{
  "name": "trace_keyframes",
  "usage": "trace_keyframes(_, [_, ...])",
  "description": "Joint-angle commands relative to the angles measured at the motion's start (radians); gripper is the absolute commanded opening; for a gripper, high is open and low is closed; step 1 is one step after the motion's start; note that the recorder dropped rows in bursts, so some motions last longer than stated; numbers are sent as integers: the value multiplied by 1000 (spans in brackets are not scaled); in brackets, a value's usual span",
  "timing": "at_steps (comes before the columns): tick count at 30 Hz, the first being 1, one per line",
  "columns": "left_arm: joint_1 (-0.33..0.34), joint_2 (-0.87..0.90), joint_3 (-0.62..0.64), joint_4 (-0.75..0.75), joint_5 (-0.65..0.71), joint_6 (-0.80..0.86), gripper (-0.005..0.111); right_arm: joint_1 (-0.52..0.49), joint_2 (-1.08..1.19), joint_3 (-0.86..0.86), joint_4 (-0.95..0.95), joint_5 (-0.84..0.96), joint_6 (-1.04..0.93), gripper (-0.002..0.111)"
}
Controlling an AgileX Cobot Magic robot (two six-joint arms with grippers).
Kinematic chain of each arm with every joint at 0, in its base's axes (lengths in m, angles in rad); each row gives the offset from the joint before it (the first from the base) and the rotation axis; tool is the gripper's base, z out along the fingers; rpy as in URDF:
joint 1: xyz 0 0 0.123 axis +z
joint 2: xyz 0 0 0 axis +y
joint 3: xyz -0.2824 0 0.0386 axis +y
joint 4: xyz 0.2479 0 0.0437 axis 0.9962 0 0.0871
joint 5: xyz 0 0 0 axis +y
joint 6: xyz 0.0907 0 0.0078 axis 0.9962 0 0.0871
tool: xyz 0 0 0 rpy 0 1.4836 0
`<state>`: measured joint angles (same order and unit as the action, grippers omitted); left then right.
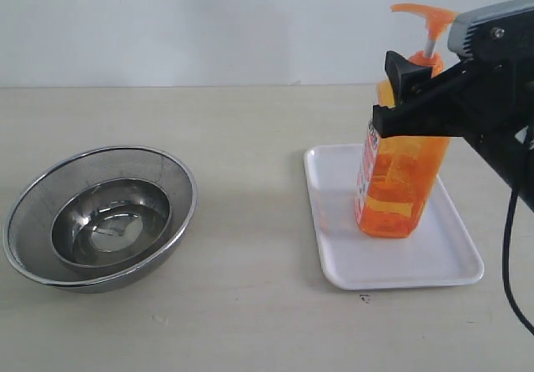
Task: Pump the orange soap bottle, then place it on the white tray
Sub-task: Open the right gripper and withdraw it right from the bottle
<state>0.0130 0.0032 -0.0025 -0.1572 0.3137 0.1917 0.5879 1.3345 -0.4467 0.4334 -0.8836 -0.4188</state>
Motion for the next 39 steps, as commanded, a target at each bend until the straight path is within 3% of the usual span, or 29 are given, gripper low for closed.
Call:
trace_keyframes(1, [3,-3,3,-5,0,3,5,1,-77,7,13,101,-2,64])
trace_keyframes(8, [3,-3,3,-5,0,3,5,2,-261,147,4,137,118,62])
trace_keyframes(10, [3,-3,3,-5,0,3,5,2,-333,206,-26,161,175,51])
trace_keyframes(12, [3,-3,3,-5,0,3,5,2,-412,274,-94,174,268,23])
trace_keyframes(14, [3,-3,3,-5,0,3,5,2,-450,305,-106,181,330,4])
trace_keyframes(15, [3,-3,3,-5,0,3,5,2,-468,320,-106,185,373,0])
trace_keyframes(24, [3,-3,3,-5,0,3,5,2,-535,374,-108,342,633,0])
trace_keyframes(39, [3,-3,3,-5,0,3,5,2,-535,374,-108,358,630,0])
